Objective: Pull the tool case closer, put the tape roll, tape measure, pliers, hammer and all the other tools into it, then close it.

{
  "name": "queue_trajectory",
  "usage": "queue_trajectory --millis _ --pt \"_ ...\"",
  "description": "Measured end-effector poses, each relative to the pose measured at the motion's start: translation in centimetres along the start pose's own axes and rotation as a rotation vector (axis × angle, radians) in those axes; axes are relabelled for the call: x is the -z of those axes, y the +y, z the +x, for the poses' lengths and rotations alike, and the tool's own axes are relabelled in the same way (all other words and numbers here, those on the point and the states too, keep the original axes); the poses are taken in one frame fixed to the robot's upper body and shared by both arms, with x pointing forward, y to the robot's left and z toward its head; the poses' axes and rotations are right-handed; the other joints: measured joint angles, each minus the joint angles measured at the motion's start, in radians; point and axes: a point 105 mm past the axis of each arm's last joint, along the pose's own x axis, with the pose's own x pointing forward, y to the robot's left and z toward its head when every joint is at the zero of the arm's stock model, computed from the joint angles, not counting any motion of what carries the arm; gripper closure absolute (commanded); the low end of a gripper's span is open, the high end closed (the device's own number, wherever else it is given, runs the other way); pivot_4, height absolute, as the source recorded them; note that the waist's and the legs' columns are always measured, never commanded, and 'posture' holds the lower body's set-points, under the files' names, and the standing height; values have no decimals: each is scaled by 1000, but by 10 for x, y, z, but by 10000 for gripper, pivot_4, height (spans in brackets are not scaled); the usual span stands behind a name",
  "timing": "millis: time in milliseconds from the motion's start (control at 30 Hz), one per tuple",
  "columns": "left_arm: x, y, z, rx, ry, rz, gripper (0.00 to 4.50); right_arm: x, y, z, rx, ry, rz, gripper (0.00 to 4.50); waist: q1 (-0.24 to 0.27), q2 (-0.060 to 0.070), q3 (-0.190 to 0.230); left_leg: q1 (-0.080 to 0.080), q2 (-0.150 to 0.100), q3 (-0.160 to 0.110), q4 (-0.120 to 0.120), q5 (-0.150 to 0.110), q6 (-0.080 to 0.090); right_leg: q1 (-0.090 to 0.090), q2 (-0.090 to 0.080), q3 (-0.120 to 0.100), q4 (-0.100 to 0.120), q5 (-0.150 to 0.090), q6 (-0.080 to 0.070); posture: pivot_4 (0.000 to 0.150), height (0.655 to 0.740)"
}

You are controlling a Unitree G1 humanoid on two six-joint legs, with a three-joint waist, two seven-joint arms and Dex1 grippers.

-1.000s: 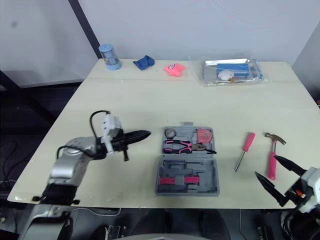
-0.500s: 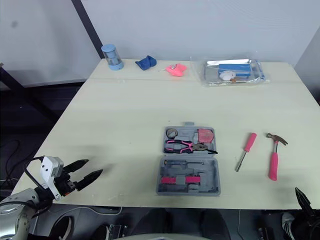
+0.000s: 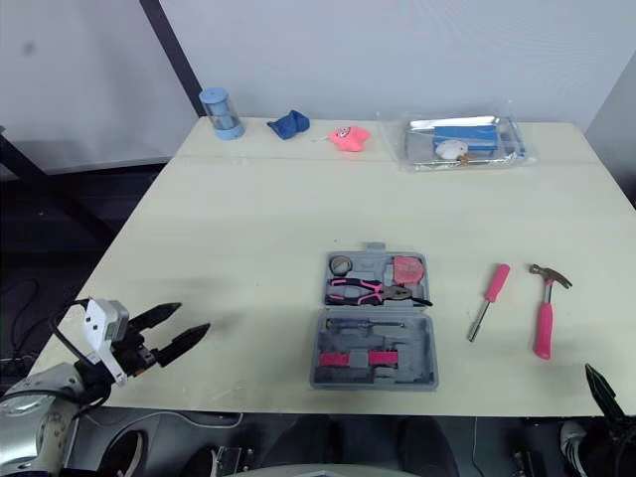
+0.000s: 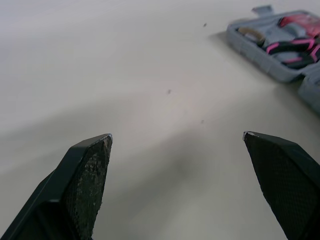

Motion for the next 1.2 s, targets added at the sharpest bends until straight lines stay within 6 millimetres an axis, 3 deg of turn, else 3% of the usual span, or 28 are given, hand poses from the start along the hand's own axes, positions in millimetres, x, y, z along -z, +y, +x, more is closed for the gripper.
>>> queue_trajectory --millis 200,333,567,767,1200 --pt "-30 -22 27 151 -43 75 251 -21 19 31 -89 1 -15 0 -1 1 0 0 0 1 0 0 0 0 0 0 0 0 0 1500 7400" --pt "-52 -38 43 250 -86 129 251 -46 13 57 -100 14 -32 0 -1 1 0 -1 -1 0 0 0 0 -1 2 0 0 2 3 1500 7400" --pt "-86 -73 59 440 -156 196 251 -63 16 105 -8 48 40 0 -2 1 0 -4 -1 0 0 1 -1 -4 5 0 1 2 4 1500 7400" --pt "-114 -92 61 592 -196 242 251 -46 17 136 104 145 92 0 -1 1 0 -6 -2 1 2 3 -4 -4 11 -1 1 2 4 1500 7400" --pt "-136 -109 52 842 -173 279 251 -7 15 160 203 273 174 0 -25 1 1 -6 -2 3 2 2 -3 -6 13 -1 2 2 4 1500 7400"
